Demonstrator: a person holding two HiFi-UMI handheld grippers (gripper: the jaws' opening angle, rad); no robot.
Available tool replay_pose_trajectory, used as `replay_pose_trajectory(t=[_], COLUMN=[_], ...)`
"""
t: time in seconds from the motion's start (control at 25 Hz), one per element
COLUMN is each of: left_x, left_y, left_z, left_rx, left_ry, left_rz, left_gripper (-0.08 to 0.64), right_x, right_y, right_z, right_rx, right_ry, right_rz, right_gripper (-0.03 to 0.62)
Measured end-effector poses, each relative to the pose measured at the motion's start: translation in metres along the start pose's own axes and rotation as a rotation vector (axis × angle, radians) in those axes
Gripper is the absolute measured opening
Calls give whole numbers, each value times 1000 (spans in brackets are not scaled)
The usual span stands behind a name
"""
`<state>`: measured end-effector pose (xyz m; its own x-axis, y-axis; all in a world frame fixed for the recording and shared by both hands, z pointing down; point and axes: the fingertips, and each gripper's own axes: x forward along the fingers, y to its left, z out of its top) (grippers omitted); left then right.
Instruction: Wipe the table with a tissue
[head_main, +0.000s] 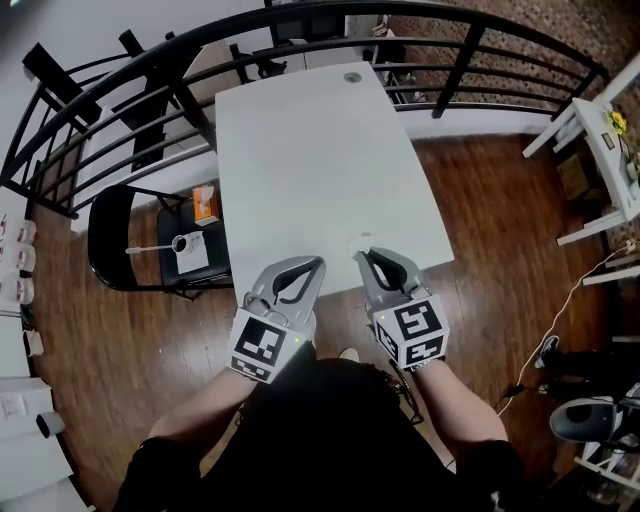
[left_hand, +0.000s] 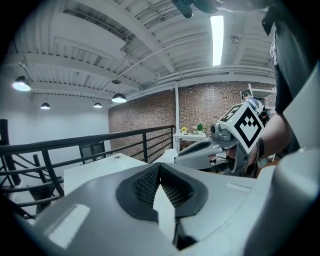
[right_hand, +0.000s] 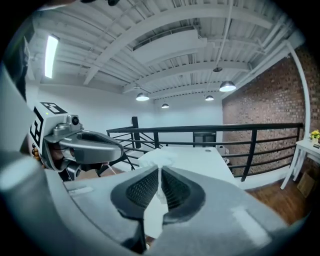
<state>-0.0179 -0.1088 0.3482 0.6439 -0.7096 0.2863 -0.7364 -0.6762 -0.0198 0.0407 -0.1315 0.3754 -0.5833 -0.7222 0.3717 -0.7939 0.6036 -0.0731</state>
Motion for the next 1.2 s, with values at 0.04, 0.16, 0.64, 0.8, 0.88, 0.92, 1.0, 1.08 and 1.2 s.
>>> replay_pose_trajectory(t=[0.04, 0.16, 0.64, 0.8, 0.88, 0.92, 1.0, 1.08, 1.2], left_x=[-2, -10, -47, -56, -58, -59, -63, -67, -70], left_y=[-5, -18, -63, -74, -78, -81, -86, -88, -91], left_z=[4, 15, 43, 43, 42, 42, 42, 43, 44], left_rx=[5, 19, 64, 68, 69, 70, 73, 75, 78], left_ry=[-10, -36, -111, -120, -122, -123, -127, -129, -131], left_rz=[2, 10, 32, 40, 42, 42, 41, 42, 46], left_gripper=[17, 17, 17, 17, 17, 17, 17, 17, 17], right_x=[-8, -30, -97, -110, -115, -118, -122, -124, -128], right_y=[3, 10, 39, 46, 48, 48, 52, 55, 56], right_z=[4, 14, 39, 33, 32, 31, 32, 33, 34], right_rx=[-2, -8, -36, -33, -37, -39, -45, -49, -55], right_ry=[-16, -62, -186, -194, -199, -202, -209, -212, -217], right_rz=[5, 19, 49, 54, 56, 57, 57, 56, 55], right_gripper=[6, 6, 6, 6, 6, 6, 6, 6, 6])
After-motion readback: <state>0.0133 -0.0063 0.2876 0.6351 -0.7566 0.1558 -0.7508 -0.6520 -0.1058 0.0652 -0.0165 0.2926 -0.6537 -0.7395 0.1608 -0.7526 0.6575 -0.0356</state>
